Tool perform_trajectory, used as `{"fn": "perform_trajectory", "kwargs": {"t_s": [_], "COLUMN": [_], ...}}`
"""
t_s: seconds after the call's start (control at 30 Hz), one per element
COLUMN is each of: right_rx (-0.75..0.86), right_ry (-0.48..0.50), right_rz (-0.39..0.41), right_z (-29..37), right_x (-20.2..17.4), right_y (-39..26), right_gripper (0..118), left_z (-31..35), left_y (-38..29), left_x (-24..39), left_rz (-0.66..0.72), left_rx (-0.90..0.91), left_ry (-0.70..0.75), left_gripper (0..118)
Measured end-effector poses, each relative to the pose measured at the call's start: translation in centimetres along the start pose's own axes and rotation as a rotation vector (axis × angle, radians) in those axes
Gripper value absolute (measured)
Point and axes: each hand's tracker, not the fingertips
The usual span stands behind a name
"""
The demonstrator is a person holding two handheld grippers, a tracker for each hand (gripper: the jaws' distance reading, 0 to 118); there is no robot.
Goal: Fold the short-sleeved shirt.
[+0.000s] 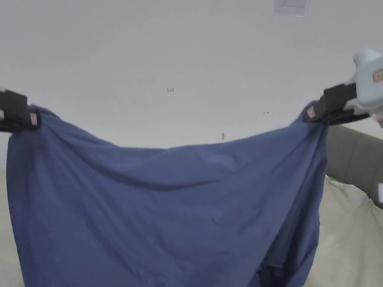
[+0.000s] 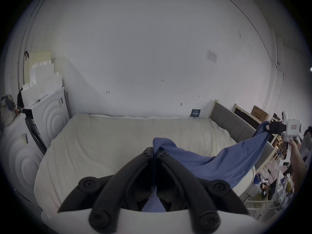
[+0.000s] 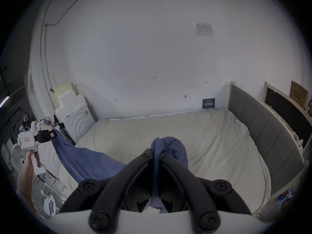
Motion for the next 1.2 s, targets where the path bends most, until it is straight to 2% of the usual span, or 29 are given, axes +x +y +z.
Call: {"fn": "perform_trajectory", "kwargs": {"t_s": [0.1, 0.2, 0.47, 0.6, 0.73, 0.77, 0.97, 1.2], "right_rx": [0.049, 0.088, 0.269, 0.305, 0.325, 0.329, 0.315, 0.053], "right_ry": [-0.008, -0.022, -0.077, -0.111, -0.124, -0.122, -0.138, -0.117], "right_rz": [-0.039, -0.068, -0.008, 0.054, 0.074, 0.073, 0.060, 0.019], "right_z": [-1.6, -3.9, -9.4, -12.6, -15.6, -17.5, -22.1, -23.5], "right_x": [-0.5, -0.8, -2.5, -3.0, -3.3, -2.1, 0.8, 4.9], "right_y": [3.3, 6.4, 12.2, 14.0, 14.2, 14.9, 9.6, -5.0], "right_gripper": [4, 4, 4, 4, 4, 4, 4, 4], "left_z": [-1.2, -3.9, -9.8, -13.6, -16.0, -16.7, -19.8, -21.0], "left_y": [3.3, 6.6, 11.8, 13.2, 12.7, 12.3, 7.3, -5.7], "left_x": [-0.1, -1.3, -2.3, -3.1, -2.9, -3.1, -4.6, -5.2], "left_rz": [0.025, -0.009, -0.003, -0.007, -0.040, -0.036, -0.005, -0.012], "left_rx": [0.021, 0.054, 0.180, 0.192, 0.213, 0.224, 0.183, -0.022], "left_ry": [0.015, 0.056, 0.111, 0.133, 0.156, 0.160, 0.170, 0.091], "left_gripper": [2, 2, 2, 2, 2, 2, 2, 2]}}
